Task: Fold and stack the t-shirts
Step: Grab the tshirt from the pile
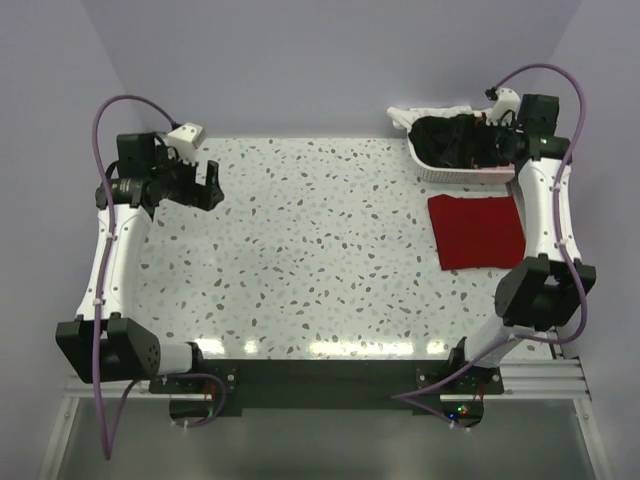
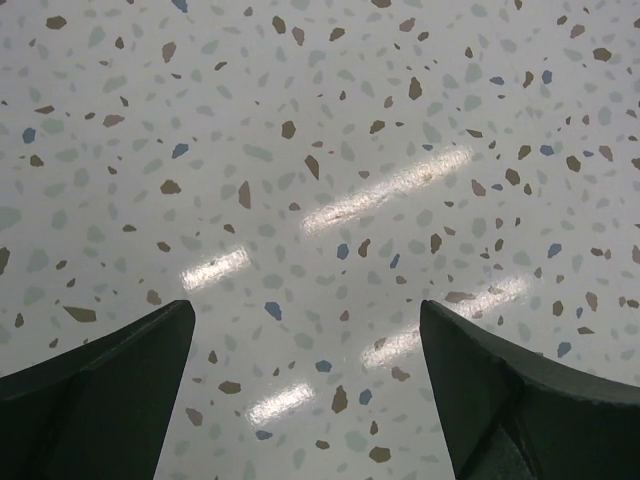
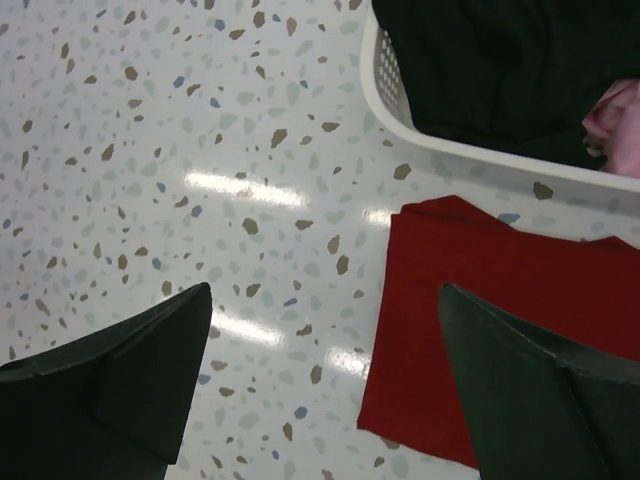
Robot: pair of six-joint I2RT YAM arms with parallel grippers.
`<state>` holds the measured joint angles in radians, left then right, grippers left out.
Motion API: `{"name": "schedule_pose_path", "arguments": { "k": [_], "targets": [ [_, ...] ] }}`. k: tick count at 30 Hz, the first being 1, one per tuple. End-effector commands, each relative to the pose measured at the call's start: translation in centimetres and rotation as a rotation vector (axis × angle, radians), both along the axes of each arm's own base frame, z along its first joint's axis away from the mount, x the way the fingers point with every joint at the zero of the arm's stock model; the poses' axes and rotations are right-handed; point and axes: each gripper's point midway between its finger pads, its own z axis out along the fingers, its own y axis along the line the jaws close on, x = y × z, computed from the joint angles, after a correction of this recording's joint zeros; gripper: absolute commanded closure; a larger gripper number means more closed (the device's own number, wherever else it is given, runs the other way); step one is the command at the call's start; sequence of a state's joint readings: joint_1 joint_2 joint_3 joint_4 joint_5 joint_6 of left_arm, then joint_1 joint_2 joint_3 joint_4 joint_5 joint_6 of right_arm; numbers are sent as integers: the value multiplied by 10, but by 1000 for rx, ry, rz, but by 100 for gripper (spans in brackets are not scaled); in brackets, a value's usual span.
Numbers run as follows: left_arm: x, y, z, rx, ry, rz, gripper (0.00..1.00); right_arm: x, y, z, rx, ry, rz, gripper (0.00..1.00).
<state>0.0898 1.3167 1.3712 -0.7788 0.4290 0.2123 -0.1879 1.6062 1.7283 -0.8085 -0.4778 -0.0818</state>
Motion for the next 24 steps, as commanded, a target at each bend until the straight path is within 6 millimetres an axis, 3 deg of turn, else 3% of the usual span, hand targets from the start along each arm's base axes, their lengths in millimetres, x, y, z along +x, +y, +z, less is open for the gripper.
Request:
{"name": "schedule_pose_path", "arguments": {
  "k": [1,2,3,4,5,6,7,8,10,12,17,18,20,24],
  "targets": [
    [32,12,27,77,-140,-6,0,54,-17,14,-20,-102,-79,1],
    [39,12,22,86,-131,-25,0,75,-28,-13,-43,-57,-103,2],
    [45,11,30,84,-153,-38,0,90,-34,0,-69,-98,-115,1],
    [49,11,31,84,-154,-42,0,101,-40,-4,-83,-96,-127,1],
    [56,10,27,81,-142,-51,0,119,-49,-33,-100,-42,-146,1],
    [61,10,34,79,-158,-55,0,132,-54,-16,-119,-94,-152,1],
    [65,11,33,75,-152,-51,0,143,-57,-21,-124,-93,-158,1],
    [72,10,31,66,-141,-53,0,157,-60,-41,-123,-74,-158,1],
    [81,10,17,50,-97,-46,0,179,-62,-33,-135,-142,-148,1],
    [87,12,14,43,-70,-27,0,197,-63,-54,-179,-150,-127,1],
    [93,13,-22,17,58,-1,0,229,-52,-87,-240,-203,-77,1],
    [92,14,-27,14,80,7,0,234,-54,-106,-254,-182,-85,1],
    [93,15,-38,12,118,19,0,241,-55,-120,-265,-179,-91,1],
    [96,23,-42,37,148,47,0,252,-65,-156,-307,-151,-141,4]
  ]
}}
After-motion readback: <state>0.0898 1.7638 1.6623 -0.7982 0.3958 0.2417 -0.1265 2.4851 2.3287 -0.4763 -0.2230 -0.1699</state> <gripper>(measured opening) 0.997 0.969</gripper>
